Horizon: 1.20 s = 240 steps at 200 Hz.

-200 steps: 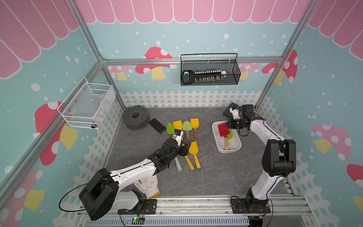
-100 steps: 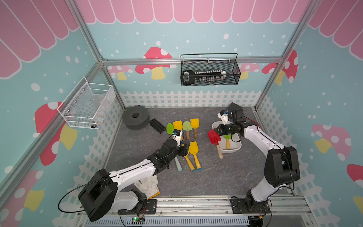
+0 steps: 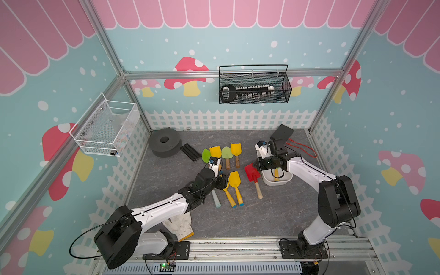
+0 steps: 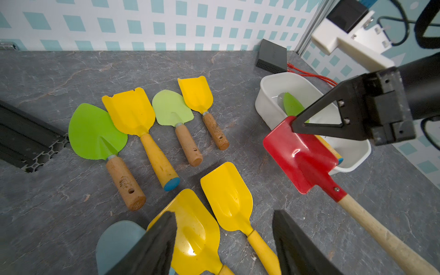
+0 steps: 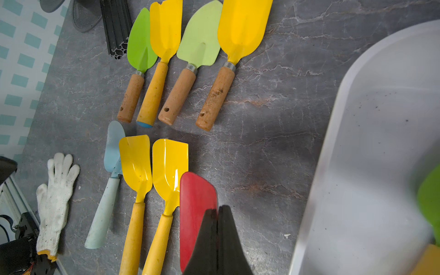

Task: Take the shovel out of the storage box
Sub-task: Pick up the shovel from the storage box, then place the shovel at the center of the board.

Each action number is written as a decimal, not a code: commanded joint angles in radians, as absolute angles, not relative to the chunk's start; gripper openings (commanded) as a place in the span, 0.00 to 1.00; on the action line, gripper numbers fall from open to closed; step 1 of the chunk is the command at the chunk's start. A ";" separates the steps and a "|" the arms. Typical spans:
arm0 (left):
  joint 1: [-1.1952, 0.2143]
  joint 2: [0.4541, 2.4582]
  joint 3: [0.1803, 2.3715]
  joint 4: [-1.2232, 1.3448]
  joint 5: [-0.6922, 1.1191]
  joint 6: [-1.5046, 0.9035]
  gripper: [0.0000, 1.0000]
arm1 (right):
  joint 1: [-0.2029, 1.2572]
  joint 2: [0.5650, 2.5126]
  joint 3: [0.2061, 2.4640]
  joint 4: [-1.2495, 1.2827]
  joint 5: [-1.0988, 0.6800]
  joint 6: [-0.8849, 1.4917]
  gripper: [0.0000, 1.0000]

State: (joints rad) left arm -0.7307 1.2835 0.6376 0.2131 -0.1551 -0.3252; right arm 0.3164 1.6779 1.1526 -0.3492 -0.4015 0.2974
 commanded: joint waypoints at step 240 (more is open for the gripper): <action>-0.727 1.264 0.630 0.198 -0.172 -0.318 0.68 | 0.392 1.830 1.116 -0.191 -0.301 0.345 0.00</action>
State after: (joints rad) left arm -0.7296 1.2709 0.6342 0.2108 -0.1654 -0.3252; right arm 0.3824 1.8042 1.1202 -0.2169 -0.3084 0.3382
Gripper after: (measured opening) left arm 0.685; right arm 0.055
